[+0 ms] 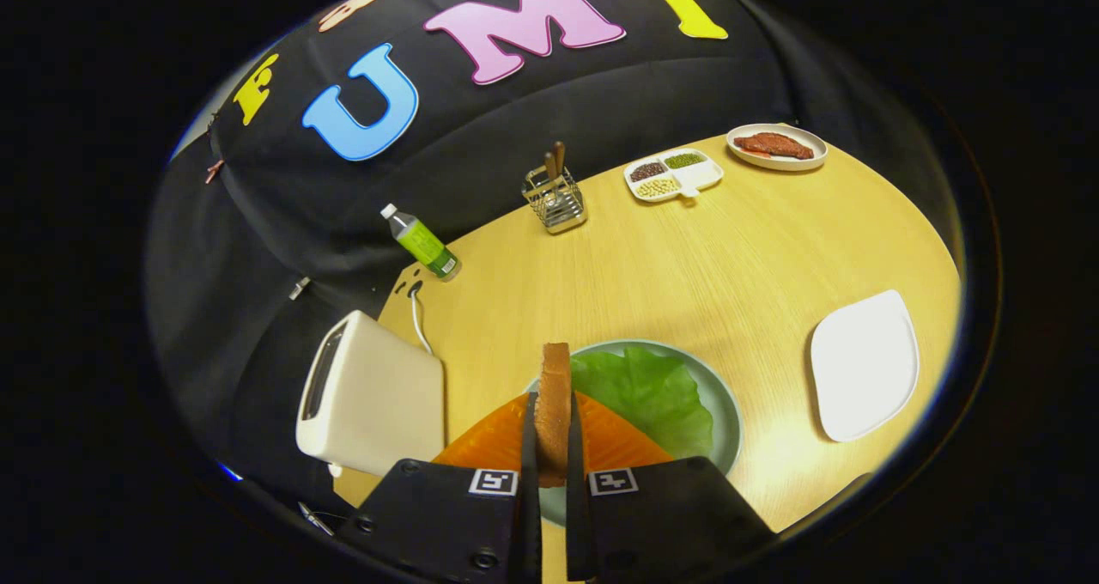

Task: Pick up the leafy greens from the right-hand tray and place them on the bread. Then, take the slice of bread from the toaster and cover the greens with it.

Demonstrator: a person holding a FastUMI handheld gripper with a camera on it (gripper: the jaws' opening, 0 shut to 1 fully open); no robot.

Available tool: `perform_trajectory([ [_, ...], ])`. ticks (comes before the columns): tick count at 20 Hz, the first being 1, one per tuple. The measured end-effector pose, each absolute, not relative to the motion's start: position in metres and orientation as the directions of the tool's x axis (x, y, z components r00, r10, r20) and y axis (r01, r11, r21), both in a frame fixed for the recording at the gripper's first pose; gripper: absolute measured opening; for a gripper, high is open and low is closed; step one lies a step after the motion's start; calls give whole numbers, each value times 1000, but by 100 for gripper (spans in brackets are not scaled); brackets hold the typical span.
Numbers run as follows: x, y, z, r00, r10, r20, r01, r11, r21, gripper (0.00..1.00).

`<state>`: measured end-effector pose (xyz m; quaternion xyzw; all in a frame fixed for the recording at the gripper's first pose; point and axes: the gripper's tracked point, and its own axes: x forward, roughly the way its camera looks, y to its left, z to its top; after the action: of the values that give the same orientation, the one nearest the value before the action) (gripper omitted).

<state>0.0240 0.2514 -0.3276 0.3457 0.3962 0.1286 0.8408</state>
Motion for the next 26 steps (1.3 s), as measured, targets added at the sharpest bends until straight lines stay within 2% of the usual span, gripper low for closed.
perform_trajectory([
  [4,19,235,-364,632,420,-651,55,814,578,16],
  [8,12,229,-386,605,394,-693,44,851,523,22],
  [11,12,222,-394,599,368,-711,24,879,476,33],
  [12,11,218,-398,594,352,-723,23,891,453,43],
  [15,12,214,-399,596,346,-725,-17,908,419,58],
  [19,14,203,-398,617,308,-724,-85,941,327,71],
  [20,15,201,-398,622,303,-722,-87,943,321,80],
  [23,16,191,-393,636,284,-718,-81,949,303,96],
  [24,17,189,-391,640,283,-714,-81,949,303,100],
  [26,20,181,-384,656,277,-702,-81,951,300,100],
])
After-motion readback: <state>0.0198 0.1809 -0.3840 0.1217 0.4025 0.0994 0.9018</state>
